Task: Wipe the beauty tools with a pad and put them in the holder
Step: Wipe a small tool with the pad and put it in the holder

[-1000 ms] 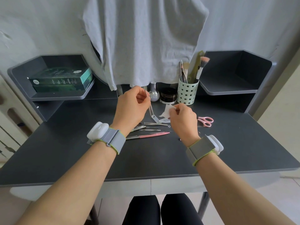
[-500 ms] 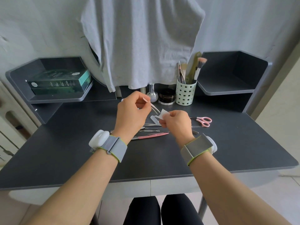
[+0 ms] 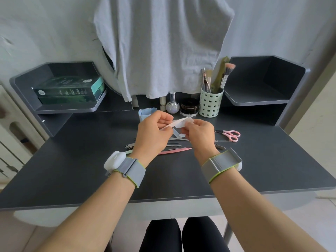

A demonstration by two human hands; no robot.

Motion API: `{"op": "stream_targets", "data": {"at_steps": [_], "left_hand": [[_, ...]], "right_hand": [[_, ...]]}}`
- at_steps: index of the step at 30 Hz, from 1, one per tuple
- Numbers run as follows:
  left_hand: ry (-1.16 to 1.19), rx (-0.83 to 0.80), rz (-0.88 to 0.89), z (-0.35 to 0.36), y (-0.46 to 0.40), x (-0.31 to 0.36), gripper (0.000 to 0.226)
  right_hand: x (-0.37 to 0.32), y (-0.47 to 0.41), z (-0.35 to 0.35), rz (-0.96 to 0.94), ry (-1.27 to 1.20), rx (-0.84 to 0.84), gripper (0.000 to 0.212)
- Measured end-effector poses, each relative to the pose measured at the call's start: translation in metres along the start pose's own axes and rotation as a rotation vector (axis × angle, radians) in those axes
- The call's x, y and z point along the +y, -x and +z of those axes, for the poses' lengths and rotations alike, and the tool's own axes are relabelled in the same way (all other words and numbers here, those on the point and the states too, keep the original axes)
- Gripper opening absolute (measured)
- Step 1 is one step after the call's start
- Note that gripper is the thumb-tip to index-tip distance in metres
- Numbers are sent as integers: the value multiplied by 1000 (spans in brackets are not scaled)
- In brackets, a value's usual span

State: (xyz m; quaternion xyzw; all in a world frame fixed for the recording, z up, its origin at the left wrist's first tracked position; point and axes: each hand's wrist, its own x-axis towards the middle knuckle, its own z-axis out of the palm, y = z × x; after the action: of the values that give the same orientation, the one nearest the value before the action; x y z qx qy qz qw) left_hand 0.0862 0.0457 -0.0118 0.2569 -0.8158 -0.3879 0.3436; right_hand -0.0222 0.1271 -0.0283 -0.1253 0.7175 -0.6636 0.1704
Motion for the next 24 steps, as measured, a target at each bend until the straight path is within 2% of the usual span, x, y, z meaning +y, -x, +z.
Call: {"op": "stream_targets", "data": {"at_steps": [5,11,14,19,24], "left_hand": [[-86,-97,-31,0,0,2,41],[-104,-146,-17,-1,3,4,40],[-130,-139,-11,-1,4,1,36],[-182,-122,-14,0,3,-3,35],[-186,-132,-5,1,4,-4,34]], "right_hand": [[-7,1,4,-81,-6,47,20],[-11,0,8,-151,13,59,16],[-11,0,8,-89,-44,36,23],[-20,4,7,152,-352,-43,40],[-19,4,8,170,-371,-109,18]]}}
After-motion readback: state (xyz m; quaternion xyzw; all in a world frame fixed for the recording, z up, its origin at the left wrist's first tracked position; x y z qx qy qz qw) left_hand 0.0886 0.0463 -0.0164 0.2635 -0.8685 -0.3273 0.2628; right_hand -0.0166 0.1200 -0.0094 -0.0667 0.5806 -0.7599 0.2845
